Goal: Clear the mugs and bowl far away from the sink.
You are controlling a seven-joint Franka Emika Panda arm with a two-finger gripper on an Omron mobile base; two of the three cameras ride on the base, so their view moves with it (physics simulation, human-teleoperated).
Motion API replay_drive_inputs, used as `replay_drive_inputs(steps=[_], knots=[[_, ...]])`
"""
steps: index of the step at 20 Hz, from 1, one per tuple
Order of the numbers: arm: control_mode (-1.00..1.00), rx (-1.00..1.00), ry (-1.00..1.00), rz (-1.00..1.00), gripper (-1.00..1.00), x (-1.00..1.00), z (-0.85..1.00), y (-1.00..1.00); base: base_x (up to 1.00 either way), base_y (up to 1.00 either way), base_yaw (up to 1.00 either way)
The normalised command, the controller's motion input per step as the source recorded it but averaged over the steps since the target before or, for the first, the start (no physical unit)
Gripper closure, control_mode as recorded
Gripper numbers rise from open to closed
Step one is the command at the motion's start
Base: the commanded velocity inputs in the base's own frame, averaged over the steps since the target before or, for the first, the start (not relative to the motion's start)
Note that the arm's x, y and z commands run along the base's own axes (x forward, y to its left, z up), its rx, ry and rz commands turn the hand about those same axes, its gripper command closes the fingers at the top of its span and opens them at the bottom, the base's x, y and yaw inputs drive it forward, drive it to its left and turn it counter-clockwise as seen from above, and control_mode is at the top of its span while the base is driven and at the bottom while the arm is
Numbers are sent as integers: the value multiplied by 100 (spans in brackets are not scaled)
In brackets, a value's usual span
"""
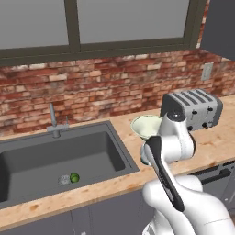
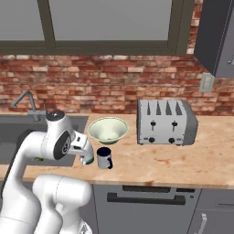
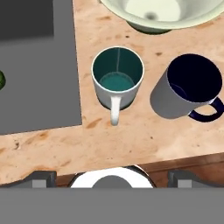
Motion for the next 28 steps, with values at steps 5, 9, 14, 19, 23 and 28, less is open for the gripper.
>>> replay_drive_inputs(steps=[5, 9, 14, 19, 23, 28], knots=[[-100, 0, 4, 0, -100, 16, -27, 0, 0, 0, 0], [-100, 0, 8, 0, -100, 20, -28, 0, 0, 0, 0], [-100, 0, 6, 0, -100, 25, -31, 0, 0, 0, 0], [-100, 0, 4, 0, -100, 34, -27, 0, 0, 0, 0], [-100, 0, 2, 0, -100, 23, -27, 0, 0, 0, 0], [-100, 0, 0, 0, -100, 1, -21, 0, 0, 0, 0]])
